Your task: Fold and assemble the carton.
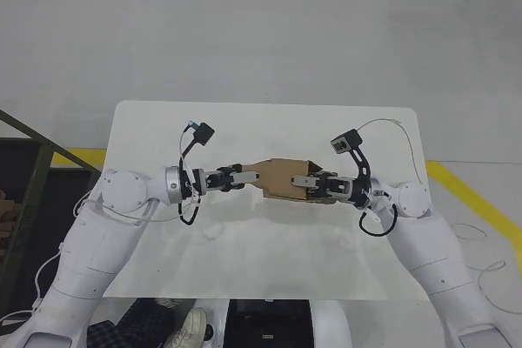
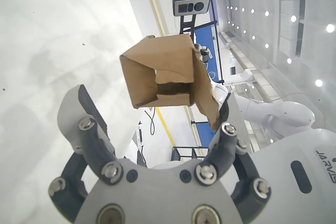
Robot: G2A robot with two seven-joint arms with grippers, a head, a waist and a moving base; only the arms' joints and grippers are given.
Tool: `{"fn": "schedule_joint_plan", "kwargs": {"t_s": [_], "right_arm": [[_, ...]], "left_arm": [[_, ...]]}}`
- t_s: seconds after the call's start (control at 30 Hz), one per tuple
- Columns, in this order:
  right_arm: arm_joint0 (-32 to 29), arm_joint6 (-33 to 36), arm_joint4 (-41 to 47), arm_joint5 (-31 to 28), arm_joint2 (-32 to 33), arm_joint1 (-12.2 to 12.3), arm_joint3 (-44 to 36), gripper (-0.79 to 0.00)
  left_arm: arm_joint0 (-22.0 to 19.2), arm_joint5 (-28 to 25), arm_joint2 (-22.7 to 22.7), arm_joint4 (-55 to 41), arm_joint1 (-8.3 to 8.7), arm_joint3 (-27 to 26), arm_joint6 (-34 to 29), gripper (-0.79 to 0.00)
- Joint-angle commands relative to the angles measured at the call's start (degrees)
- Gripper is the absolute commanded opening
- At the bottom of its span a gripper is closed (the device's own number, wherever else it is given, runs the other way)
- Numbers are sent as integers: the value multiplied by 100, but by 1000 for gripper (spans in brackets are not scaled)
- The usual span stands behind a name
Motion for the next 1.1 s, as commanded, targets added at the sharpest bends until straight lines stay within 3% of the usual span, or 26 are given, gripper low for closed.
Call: {"fn": "schedule_joint_plan", "kwargs": {"t_s": [0.0,0.37,0.73,1.07], "right_arm": [[-19,29,19,-2,22,7,-37,-785],[-76,183,161,9,107,31,-159,-785],[-72,222,211,43,80,26,-219,-785],[-47,311,320,69,76,22,-205,-785]], "left_arm": [[-16,23,24,-64,-3,34,6,0],[-81,34,101,-265,-5,310,-42,0],[-310,38,506,-315,-64,532,-108,0],[-350,115,520,-236,-58,775,-19,0]]}}
